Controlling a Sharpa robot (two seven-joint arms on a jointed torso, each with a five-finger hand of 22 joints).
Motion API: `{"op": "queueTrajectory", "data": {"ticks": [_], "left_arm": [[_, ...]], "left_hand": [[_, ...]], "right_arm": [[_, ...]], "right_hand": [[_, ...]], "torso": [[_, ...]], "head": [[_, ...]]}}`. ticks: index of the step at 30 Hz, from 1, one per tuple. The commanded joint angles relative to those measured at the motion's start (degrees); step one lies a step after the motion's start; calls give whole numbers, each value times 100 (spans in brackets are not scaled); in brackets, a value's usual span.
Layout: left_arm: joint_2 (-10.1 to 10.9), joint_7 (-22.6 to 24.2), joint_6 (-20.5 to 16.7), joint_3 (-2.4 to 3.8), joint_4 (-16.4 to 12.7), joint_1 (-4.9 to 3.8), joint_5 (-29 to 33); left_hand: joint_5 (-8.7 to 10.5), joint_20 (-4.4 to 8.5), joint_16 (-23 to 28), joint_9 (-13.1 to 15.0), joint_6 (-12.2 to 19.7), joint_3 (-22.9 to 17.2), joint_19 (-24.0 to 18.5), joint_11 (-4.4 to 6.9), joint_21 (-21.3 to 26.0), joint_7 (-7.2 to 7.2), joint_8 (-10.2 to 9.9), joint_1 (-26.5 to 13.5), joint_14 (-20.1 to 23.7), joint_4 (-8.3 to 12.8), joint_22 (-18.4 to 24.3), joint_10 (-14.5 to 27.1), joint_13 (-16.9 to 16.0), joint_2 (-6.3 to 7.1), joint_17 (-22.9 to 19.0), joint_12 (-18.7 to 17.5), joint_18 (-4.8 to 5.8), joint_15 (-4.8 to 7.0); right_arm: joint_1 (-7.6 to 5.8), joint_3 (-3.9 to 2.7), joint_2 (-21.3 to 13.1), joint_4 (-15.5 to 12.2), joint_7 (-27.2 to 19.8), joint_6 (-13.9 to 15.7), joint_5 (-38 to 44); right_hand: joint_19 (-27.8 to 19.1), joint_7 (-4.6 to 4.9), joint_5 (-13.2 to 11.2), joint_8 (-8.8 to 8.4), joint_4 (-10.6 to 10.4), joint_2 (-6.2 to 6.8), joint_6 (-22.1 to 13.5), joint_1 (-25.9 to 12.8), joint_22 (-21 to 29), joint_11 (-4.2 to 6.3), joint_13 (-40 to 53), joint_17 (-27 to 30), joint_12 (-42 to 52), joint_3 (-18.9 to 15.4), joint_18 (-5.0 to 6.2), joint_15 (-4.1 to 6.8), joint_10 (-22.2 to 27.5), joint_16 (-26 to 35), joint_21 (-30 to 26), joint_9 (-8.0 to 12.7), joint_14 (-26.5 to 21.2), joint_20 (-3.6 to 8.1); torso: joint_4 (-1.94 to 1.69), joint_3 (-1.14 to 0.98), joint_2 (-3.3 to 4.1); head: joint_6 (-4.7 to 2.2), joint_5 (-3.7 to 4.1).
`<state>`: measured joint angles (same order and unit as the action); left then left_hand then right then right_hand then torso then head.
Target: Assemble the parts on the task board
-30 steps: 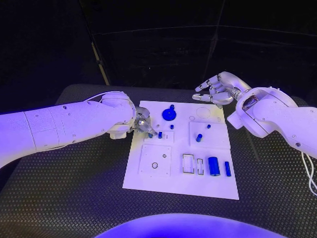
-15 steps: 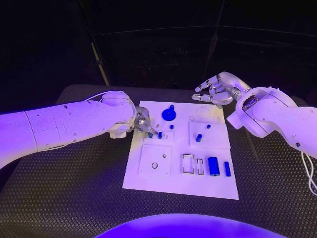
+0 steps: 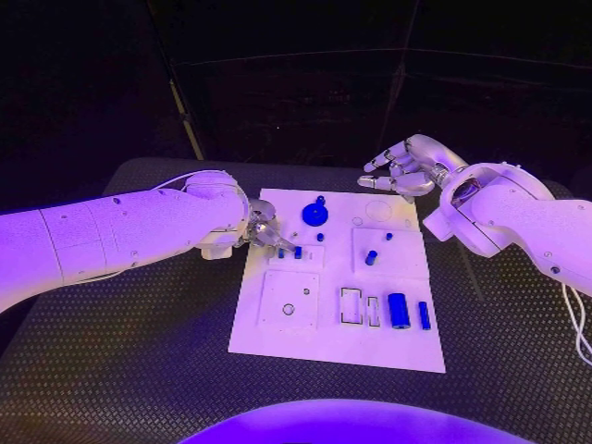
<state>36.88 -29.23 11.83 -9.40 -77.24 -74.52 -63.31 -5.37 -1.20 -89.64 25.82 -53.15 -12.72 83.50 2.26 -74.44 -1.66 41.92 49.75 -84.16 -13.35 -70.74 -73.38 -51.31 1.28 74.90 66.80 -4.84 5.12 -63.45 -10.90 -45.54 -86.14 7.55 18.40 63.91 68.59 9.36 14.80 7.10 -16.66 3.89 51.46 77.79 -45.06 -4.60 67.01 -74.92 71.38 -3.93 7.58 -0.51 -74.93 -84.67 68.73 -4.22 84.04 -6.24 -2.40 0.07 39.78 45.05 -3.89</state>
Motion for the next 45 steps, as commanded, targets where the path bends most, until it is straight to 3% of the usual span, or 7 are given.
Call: {"op": "queueTrajectory", "data": {"ticks": [1,13,18,24,28,34,45], "left_arm": [[43,-67,-260,-16,-42,23,-46],[180,3,-1059,-3,-229,22,27],[261,433,-1685,10,-318,0,374],[274,1489,-2463,12,-301,-28,724],[163,2420,-2740,5,-244,-32,839],[-51,3029,-2873,-11,-81,9,409],[-388,3090,-2529,-111,322,63,-730]], "left_hand": [[5,42,-36,-5,-47,146,10,-2,-30,2,-8,-33,-584,-108,-6,-20,13,-55,1510,18,62,41],[-24,36,-36,-25,15,418,-15,-16,42,-15,-5,163,-584,-288,62,79,194,-171,1510,-106,46,33],[-162,-83,270,-159,607,649,-447,-222,901,-257,-257,611,-433,-312,1012,1077,1578,-151,999,-1099,-127,-131],[-178,-361,1502,-433,1282,961,-1727,-569,3043,-613,-491,1231,403,-299,3159,1889,1771,24,-716,-1339,-503,-444],[-192,-529,2860,-686,1480,784,-2044,-737,3546,-767,-654,2368,1417,109,3481,2577,2154,31,-2362,-1827,-536,-582],[-177,-602,3531,-1263,1155,241,-2005,-812,3909,-808,-1185,3313,1747,493,3793,2559,3076,138,-3215,-2757,-566,-615],[-172,-541,2170,-1852,703,350,-1351,-776,3742,-752,-1755,3224,683,558,3839,2321,3907,540,-1973,-3387,-569,-603]], "right_arm": [[-10,-3,7,-8,-27,-28,-9],[-8,-3,24,10,-40,-23,-9],[-5,-3,31,25,-45,-22,-9],[4,-2,43,44,-49,-25,-9],[7,-2,53,56,-52,-30,-9],[9,-2,67,67,-55,-40,-9],[10,-2,95,73,-61,-49,-17]], "right_hand": [[-34,3,24,21,1,-29,-5,-12,5,22,-3,-290,-20,-46,46,54,14,39,-33,4,322,15],[-36,2,24,22,2,-30,-5,-14,9,22,1,-288,-16,-48,47,55,12,40,-36,4,322,15],[-42,2,26,24,3,-32,-5,-16,22,22,-7,-283,-22,-51,49,55,17,43,-42,4,321,15],[-45,2,26,24,4,-32,-5,-17,28,22,-9,-285,-23,-52,50,55,18,42,-46,5,321,15],[-50,2,27,24,4,-33,-6,-18,40,22,-14,-278,-27,-53,52,55,22,46,-51,5,320,15],[-56,3,28,25,5,-34,-6,-18,54,22,-17,-279,-30,-54,54,55,24,45,-58,5,320,15],[-56,3,30,25,6,-36,-6,-18,53,22,-15,-285,-27,-55,54,55,23,43,-59,5,322,15]], "torso": [[-3,2,3],[1,-2,-3],[2,-3,-2],[6,-8,1],[1,-7,7],[8,-4,7],[14,-7,10]], "head": [[-14,13],[-33,35],[-36,52],[-59,74],[-101,119],[-121,156],[-145,187]]}}
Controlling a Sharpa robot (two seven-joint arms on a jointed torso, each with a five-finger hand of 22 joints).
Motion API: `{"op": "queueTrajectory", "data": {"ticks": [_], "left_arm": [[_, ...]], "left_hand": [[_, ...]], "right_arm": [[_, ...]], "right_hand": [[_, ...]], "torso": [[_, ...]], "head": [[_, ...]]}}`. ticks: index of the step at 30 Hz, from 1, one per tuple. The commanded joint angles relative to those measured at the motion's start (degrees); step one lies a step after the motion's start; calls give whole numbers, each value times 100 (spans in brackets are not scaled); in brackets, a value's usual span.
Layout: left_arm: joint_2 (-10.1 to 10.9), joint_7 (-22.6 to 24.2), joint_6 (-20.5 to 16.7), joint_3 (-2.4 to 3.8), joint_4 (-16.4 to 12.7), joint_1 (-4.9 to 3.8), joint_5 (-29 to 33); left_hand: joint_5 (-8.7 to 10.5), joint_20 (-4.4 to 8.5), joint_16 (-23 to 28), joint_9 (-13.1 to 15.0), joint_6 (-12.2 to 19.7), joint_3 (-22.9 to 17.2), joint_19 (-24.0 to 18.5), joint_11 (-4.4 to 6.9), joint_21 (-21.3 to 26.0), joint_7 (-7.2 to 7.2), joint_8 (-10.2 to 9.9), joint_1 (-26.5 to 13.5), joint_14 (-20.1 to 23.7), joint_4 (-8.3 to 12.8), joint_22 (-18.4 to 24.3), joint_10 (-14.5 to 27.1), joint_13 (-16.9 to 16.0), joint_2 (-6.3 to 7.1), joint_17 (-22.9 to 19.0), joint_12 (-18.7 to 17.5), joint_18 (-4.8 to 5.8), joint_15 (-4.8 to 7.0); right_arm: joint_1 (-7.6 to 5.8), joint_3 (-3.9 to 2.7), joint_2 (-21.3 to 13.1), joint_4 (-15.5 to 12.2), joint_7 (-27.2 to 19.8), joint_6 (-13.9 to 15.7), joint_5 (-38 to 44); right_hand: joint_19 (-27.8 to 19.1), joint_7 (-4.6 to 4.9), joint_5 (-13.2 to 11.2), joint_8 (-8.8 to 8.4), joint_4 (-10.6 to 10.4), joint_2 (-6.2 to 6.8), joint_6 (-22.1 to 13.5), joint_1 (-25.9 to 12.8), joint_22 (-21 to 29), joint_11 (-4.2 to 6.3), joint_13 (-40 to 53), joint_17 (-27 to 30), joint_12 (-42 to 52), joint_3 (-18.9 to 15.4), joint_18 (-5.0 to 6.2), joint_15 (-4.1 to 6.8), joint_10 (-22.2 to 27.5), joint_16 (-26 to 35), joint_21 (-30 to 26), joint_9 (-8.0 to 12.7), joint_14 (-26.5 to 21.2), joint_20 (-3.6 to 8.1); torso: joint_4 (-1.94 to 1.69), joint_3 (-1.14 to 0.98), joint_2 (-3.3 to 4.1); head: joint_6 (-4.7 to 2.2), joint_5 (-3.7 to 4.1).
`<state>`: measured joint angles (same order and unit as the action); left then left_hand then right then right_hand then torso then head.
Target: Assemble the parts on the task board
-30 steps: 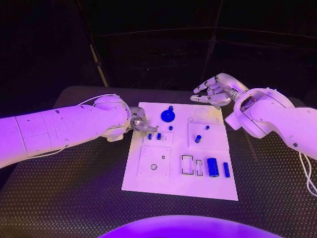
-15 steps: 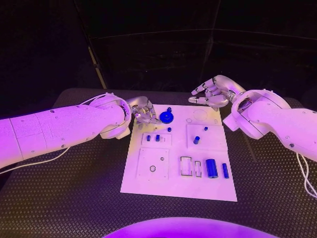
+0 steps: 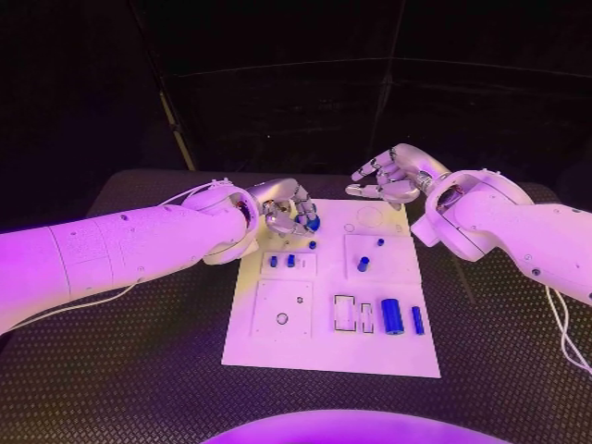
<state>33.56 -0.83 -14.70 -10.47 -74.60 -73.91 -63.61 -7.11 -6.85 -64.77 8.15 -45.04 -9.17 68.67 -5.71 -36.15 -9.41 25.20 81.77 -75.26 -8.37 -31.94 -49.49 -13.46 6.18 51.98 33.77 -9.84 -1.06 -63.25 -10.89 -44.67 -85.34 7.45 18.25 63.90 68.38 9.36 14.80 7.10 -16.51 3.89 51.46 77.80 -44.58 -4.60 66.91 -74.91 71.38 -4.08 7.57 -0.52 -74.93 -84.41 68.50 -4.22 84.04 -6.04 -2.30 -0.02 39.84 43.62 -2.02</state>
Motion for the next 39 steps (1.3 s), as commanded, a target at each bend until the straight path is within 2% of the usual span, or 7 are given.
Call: {"op": "queueTrajectory", "data": {"ticks": [1,3,6,9,12,22,39], "left_arm": [[-85,236,189,-15,88,5,-798],[-142,201,333,-40,152,12,-990],[-217,140,544,-77,247,22,-1205],[-297,86,725,-107,356,33,-1335],[-374,58,822,-122,458,42,-1397],[-578,24,926,-133,683,64,-1459],[-737,5,988,-131,818,81,-1463]], "left_hand": [[1,35,-495,-121,-161,-20,195,29,-136,36,-120,55,-321,92,-63,-85,183,52,523,-131,-69,31],[1,61,-848,-192,-260,-70,380,47,-350,57,-198,110,-558,146,-222,-145,302,44,937,-229,-51,57],[0,94,-1212,-310,-359,-127,759,75,-1136,93,-354,114,-800,199,-1000,-236,493,61,1365,-402,79,91],[0,100,-1343,-391,-390,-153,910,78,-1533,94,-482,95,-887,235,-1409,-269,620,76,1512,-525,151,97],[0,108,-1395,-426,-423,-174,992,77,-1736,96,-555,79,-936,253,-1616,-303,692,67,1558,-589,181,101],[-5,120,-1438,-442,-519,-260,1096,80,-1974,100,-671,77,-1008,296,-1854,-385,820,11,1574,-705,215,111],[-9,131,-1439,-433,-728,-506,1131,94,-2121,122,-774,89,-1035,342,-2010,-565,959,-103,1523,-850,236,125]], "right_arm": [[-10,-3,10,-7,-50,-35,-17],[-10,-3,14,-7,-50,-34,-18],[-10,-3,20,-7,-52,-33,-19],[-10,-3,26,-4,-54,-27,-19],[-10,-3,35,7,-52,-19,-19],[-10,-3,51,22,-48,-10,-19],[-10,-3,74,25,-47,-18,-19]], "right_hand": [[-36,3,30,25,-10,-37,-6,-19,5,22,-5,-287,-27,-39,54,55,23,17,-36,5,322,-6],[-36,3,30,25,-10,-37,-6,-19,5,22,-5,-287,-27,-39,54,55,23,17,-36,5,322,-6],[-42,2,33,27,-8,-41,-7,-18,18,21,-13,-287,-33,-40,57,55,29,17,-44,5,322,-6],[-42,2,33,27,-8,-41,-7,-18,18,21,-13,-287,-33,-40,57,55,29,17,-44,5,322,-6],[-51,3,39,29,-6,-50,-7,-16,37,22,-21,-280,-39,-39,60,55,35,21,-54,5,320,-6],[-56,3,42,30,-5,-56,-7,-14,46,22,-24,-278,-41,-39,61,55,38,22,-59,5,320,-6],[-59,2,52,33,-1,-69,-7,-8,52,22,-22,-281,-39,-38,62,55,38,22,-64,5,321,-6]], "torso": [[2,1,2],[-5,1,4],[-3,3,1],[-6,5,2],[-7,4,0],[0,-1,-1],[-9,-2,-5]], "head": [[7,-2],[11,-9],[13,-3],[25,3],[30,-2],[40,6],[51,4]]}}
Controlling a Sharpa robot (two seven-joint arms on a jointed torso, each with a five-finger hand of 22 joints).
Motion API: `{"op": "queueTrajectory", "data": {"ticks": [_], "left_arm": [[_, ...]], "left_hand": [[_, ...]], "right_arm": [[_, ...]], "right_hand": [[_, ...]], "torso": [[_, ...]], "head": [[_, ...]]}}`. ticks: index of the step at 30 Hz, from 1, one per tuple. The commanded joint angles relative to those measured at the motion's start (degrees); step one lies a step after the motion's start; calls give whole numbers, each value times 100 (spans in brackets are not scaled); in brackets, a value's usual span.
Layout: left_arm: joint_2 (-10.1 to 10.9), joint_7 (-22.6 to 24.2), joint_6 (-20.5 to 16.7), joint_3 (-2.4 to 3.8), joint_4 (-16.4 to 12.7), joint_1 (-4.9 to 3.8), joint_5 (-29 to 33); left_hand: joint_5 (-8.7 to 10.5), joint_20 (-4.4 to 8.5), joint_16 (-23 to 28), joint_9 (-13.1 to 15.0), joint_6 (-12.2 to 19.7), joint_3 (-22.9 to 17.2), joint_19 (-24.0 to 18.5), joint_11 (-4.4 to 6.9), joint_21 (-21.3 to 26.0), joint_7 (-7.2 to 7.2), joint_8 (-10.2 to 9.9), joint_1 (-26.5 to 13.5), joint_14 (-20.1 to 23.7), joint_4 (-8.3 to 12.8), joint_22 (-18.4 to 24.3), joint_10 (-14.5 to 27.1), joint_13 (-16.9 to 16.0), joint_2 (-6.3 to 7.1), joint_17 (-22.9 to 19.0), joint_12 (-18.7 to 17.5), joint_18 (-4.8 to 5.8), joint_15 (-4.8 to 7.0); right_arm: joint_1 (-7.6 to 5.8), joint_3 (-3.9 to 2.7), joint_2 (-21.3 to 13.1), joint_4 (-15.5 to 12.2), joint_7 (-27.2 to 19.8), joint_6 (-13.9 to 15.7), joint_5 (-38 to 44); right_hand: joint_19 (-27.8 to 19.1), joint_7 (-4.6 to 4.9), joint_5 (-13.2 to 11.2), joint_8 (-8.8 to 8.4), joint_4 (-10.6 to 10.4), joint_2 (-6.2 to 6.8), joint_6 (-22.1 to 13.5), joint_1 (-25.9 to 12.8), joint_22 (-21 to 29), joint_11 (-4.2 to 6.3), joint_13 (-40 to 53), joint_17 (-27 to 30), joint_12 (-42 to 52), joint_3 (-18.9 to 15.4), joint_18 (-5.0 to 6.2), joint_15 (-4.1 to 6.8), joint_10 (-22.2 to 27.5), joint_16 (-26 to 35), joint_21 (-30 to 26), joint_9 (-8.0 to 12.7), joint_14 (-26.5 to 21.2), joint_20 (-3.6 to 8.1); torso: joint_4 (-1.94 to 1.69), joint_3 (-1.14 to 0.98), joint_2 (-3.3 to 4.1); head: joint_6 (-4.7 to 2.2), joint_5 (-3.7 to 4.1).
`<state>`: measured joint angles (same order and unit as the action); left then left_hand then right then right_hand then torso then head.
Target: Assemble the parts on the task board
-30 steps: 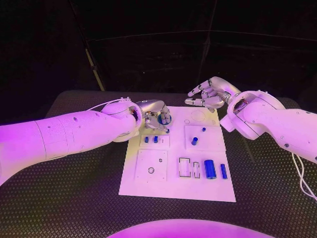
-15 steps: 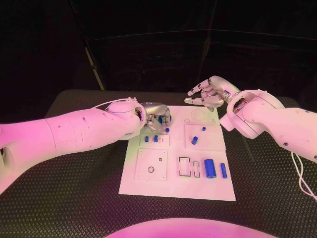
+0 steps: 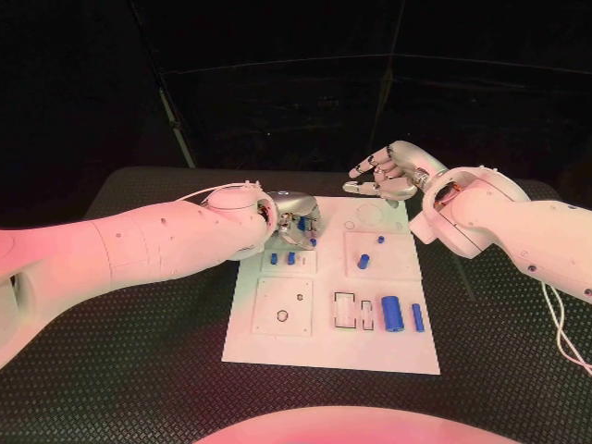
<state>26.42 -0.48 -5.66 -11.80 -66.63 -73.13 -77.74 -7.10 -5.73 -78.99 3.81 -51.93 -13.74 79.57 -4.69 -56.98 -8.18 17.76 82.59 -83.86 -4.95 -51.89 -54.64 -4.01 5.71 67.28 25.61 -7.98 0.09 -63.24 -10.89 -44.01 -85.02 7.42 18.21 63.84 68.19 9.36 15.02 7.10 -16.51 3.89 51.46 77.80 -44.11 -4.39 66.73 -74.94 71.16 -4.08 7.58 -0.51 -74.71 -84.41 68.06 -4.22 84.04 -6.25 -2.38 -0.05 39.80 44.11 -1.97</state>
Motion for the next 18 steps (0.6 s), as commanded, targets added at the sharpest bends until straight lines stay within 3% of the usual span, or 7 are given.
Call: {"op": "queueTrajectory", "data": {"ticks": [1,18], "left_arm": [[-45,-53,94,2,43,5,-51],[-178,-423,501,5,127,13,-51]], "left_hand": [[-9,20,-17,0,-51,-71,44,-6,-54,1,-40,7,-176,4,-33,-61,20,-63,-11,-46,52,11],[43,28,-6,10,-234,-395,59,9,-270,-4,-120,92,-165,120,-289,-254,25,-140,-83,-139,93,22]], "right_arm": [[-11,-3,9,-5,-44,-14,-13],[-11,-3,32,-4,-51,-22,-15]], "right_hand": [[-39,2,30,33,-1,-69,-7,-8,5,0,-4,-278,-17,-38,61,55,17,22,-20,5,321,15],[-39,2,30,33,-1,-69,-7,-8,5,0,-4,-278,-17,-38,61,55,17,22,-20,5,321,15]], "torso": [[-1,4,-1],[-2,3,0]], "head": [[2,3],[17,-1]]}}
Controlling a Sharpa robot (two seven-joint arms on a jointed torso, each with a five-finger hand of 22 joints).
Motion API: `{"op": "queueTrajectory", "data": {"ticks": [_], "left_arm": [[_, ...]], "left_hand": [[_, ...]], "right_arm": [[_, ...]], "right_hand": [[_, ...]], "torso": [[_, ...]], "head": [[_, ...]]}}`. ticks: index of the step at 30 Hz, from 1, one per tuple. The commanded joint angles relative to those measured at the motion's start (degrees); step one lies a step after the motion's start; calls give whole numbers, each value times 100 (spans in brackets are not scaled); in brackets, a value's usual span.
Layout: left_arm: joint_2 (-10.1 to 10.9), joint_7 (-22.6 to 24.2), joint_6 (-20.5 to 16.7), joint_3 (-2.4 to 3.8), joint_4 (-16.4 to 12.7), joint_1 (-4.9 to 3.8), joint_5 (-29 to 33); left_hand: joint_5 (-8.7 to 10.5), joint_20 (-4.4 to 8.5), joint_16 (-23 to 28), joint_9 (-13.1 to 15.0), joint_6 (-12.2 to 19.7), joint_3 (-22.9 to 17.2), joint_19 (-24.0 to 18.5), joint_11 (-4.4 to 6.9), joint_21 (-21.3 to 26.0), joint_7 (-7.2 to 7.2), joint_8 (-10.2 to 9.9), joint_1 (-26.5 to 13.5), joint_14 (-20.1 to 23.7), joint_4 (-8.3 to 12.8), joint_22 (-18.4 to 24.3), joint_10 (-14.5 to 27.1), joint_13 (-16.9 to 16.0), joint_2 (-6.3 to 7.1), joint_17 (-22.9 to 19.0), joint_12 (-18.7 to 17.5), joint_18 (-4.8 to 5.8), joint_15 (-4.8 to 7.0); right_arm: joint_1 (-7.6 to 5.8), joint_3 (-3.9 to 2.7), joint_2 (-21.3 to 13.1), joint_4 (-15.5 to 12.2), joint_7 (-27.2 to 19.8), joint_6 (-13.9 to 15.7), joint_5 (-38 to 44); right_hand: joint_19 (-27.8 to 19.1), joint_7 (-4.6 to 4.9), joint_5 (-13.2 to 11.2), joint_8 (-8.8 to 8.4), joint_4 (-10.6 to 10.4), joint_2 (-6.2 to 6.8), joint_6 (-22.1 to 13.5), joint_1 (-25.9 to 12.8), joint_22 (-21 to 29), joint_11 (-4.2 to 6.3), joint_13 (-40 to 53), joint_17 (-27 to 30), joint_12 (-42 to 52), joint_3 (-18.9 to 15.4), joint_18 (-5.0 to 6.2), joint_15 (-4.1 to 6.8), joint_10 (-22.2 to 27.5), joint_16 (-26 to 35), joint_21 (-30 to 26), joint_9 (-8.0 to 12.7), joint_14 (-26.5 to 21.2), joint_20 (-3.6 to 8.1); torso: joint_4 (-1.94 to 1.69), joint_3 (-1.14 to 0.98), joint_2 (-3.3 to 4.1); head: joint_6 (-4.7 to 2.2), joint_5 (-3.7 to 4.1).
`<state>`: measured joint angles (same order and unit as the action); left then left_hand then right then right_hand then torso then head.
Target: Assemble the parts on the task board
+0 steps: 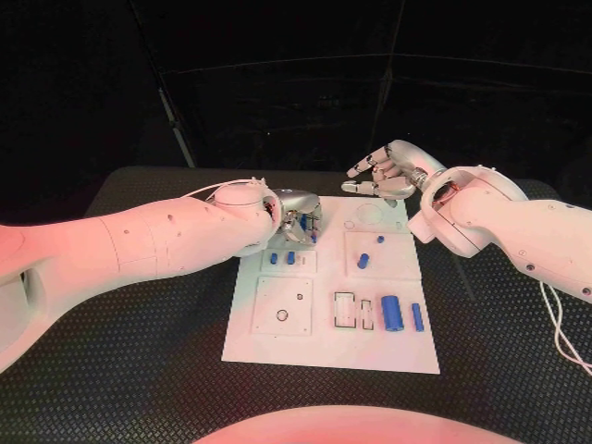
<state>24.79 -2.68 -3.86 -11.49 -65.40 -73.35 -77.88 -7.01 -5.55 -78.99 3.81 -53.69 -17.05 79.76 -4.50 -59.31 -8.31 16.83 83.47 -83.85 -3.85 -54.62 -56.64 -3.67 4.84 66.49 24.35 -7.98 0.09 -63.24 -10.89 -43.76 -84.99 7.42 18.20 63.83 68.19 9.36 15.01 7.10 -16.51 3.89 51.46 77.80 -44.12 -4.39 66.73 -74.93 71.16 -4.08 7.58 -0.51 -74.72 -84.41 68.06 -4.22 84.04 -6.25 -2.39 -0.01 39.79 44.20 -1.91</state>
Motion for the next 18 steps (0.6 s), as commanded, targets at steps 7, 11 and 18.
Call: {"op": "queueTrajectory", "data": {"ticks": [7,11,18], "left_arm": [[-50,-202,325,-26,23,52,-37],[-54,-121,211,-26,33,60,-37],[14,97,-213,-23,-34,67,-30]], "left_hand": [[77,23,-27,18,-210,-264,19,15,-83,25,-46,26,-168,108,-69,-205,-16,-81,0,-52,96,40],[81,28,-31,20,-276,-329,15,22,-110,24,-57,-4,-167,127,-102,-266,-15,-86,-9,-83,100,44],[89,37,-48,29,-418,-387,36,38,-230,27,-94,-140,-172,133,-242,-427,-20,-30,-11,-168,121,56]], "right_arm": [[-11,-3,14,-6,-56,-22,-18],[-11,-3,11,-8,-56,-21,-19],[-11,-3,2,-9,-61,-20,-19]], "right_hand": [[-39,2,39,38,1,-78,-6,-5,6,1,8,-285,-5,-42,61,55,10,20,-22,6,322,15],[-39,2,39,38,1,-78,-6,-5,6,1,8,-285,-5,-42,61,55,10,20,-22,6,322,15],[-39,2,39,38,1,-78,-6,-5,6,1,8,-285,-5,-42,61,55,10,20,-22,6,322,15]], "torso": [[-2,0,0],[-2,1,-3],[-12,7,-5]], "head": [[11,-10],[10,-7],[2,9]]}}
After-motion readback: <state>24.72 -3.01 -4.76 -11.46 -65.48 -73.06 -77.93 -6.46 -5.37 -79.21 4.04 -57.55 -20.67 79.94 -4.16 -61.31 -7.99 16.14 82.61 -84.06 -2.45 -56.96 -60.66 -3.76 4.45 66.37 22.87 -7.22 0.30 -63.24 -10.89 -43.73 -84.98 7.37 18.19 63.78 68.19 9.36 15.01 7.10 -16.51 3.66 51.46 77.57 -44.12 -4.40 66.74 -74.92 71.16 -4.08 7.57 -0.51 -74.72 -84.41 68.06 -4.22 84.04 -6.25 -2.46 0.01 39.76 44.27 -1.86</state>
